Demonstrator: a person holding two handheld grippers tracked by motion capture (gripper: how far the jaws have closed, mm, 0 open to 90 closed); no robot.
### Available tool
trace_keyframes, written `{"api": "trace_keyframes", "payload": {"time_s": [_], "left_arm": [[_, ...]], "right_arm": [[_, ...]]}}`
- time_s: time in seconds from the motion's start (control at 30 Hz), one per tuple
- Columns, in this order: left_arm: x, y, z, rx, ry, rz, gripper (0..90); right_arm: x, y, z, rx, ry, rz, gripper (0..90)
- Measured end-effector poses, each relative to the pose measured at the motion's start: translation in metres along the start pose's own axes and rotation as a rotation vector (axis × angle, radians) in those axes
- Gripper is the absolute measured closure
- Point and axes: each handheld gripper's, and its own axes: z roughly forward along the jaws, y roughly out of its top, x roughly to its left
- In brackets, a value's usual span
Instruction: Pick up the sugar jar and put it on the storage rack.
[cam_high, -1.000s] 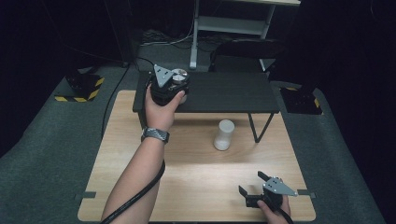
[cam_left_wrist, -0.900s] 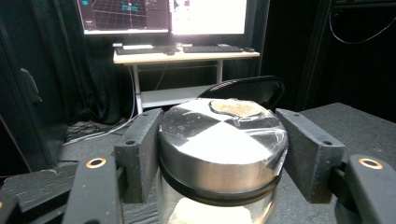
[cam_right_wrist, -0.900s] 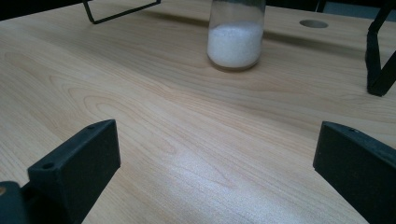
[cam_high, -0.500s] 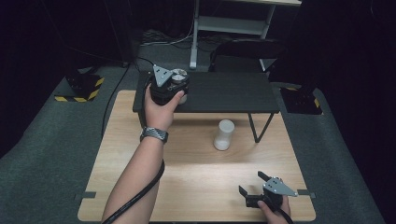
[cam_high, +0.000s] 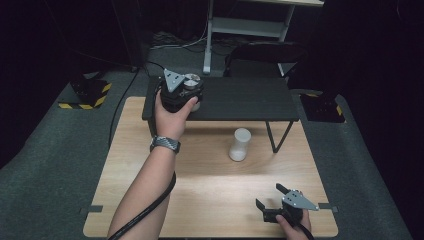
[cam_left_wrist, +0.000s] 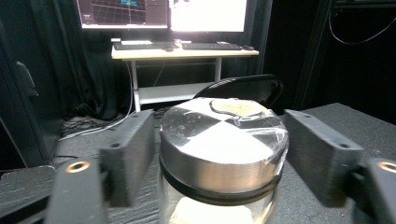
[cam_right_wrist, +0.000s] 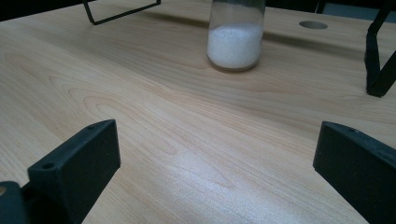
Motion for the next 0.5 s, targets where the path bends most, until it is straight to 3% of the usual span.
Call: {"api": "trace_keyframes", "payload": {"time_s": [0.17,0.5], "left_arm": [[0.001,-0.003,-0.004,-0.008,0.003,-0.001,6.6],[0.005,-0.01,-0.016,-0.038,-0.03,0.017,0.3]], "right_arm": [[0.0,0.0,0.0,-0.001,0.001,0.001,0.1],[0.001,0.0,0.0,0.0,-0.001,-0.005,0.1]]}}
